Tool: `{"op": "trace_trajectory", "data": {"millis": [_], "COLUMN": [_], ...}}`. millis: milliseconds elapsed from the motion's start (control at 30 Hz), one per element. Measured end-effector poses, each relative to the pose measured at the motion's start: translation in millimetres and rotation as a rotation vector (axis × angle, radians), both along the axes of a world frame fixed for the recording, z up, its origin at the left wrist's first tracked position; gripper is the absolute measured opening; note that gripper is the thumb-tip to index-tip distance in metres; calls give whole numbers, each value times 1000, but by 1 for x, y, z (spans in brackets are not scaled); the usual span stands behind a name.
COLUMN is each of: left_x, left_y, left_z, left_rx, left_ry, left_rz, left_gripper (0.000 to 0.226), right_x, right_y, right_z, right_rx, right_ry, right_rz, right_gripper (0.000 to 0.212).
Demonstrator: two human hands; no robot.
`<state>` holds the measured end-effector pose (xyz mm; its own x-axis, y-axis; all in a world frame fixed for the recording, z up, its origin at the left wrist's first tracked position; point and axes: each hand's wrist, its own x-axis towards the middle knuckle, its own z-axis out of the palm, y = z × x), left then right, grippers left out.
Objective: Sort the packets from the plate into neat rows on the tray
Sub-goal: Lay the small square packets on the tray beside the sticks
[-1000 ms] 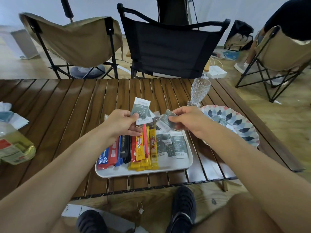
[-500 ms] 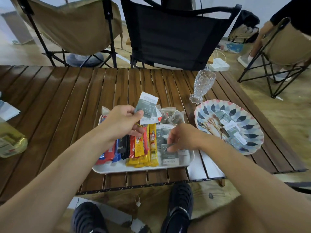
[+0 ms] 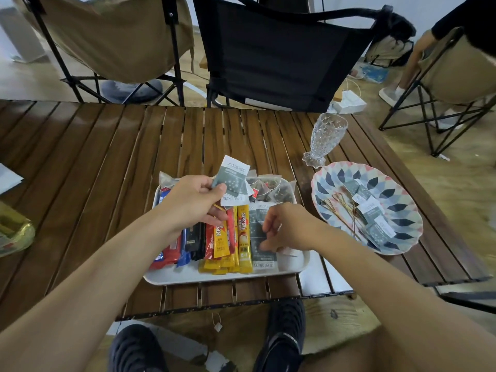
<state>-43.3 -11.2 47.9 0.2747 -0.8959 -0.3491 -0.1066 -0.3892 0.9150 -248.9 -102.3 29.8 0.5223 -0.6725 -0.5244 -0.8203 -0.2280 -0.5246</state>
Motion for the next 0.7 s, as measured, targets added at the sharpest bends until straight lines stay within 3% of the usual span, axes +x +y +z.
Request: {"op": "trace_trajectory", "data": {"millis": [67,133,200,300,367,700], "left_x": [1,2,3,2,0,-9], "left_y": [1,2,3,4,2,0], "left_z": [1,3,5,7,9,8], "left_rx": [1,0,2,-6,-10,-22], "left_ry": [6,13,18,32,41,73], "left_rz": [-10,-23,-37,-52,-51,-20], "left_gripper": [22,21,21,21,17,17], "right_x": [-3,-6,-5,2,6,11], "right_y": [-2,-5,-8,-10,-10,-10], "right_z": [1,2,6,19,21,14], "right_rx": [85,42,-17,127,162,324], "right_ry": [-61,-125,-280,-575,-668,-695], "right_rz": [-46,-65,-157,-367,-401,-455], "right_gripper": [29,20,20,25,21,25]}}
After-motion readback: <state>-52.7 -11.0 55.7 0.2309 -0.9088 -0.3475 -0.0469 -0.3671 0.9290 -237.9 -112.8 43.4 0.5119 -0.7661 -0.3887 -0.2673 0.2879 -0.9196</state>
